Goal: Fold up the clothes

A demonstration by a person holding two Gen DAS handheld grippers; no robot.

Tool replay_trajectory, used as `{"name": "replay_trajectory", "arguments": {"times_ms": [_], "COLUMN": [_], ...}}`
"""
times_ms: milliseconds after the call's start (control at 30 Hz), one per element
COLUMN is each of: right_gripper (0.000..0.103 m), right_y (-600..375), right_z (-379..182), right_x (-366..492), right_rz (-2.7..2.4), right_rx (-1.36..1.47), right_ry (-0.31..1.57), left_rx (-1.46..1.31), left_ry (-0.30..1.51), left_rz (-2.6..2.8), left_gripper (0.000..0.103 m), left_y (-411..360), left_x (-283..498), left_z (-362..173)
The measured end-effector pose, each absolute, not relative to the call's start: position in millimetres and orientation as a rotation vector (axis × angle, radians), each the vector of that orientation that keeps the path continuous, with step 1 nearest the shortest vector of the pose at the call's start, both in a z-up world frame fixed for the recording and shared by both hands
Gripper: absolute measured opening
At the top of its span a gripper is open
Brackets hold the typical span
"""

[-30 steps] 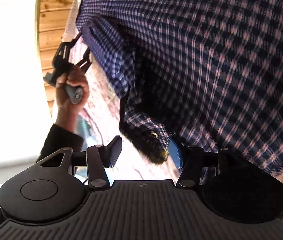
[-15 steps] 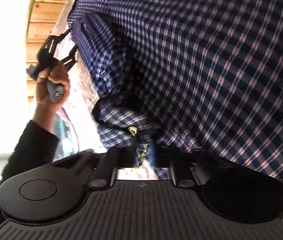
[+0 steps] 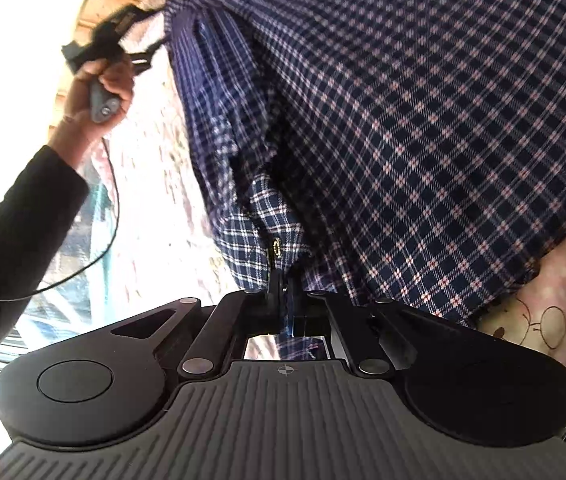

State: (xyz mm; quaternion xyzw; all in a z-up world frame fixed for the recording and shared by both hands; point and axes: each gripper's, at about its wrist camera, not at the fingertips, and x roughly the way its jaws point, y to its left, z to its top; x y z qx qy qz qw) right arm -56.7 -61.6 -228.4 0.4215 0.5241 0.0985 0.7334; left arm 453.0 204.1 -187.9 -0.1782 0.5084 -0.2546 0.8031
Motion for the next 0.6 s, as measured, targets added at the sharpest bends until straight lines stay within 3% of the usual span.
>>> {"name": "replay_trajectory", "arguments": {"times_ms": [67,100,233,433,600], "right_gripper": [0.000,0.000,0.000,0.000,0.000], "right_y": [-65.8,-68.6,-81.4,-101.9,-105.1], "right_z": [-224.3,-221.3,-210.9,-222.7,-235.3], "right_x": [-60.6,-62.7,-71.2,-81.1,-80.3], "right_rz": [0.215,0.208,0.187,0.100,0.129], "right_rx": [0.936,0.939,0.952,0.930,0.882], "right_ry": [1.125,1.108,1.059,1.082,1.156], "left_rx": [-0.314,-0.309,-0.499,-0.759,-0.775], "left_ry": [1.099,1.094,1.024,1.115,1.099], "left_rz": [-0.536,-0.538,-0.604,-0.467,-0.467], "left_gripper": [0.005,0.001,0.000,0.001,0.002], "left_y": [192.8,192.4,223.0,279.9,281.7], "left_x": [452.1,451.1,441.5,433.6,432.4], "left_z": [-188.9,-189.0,-181.3,-240.2,-245.2]}}
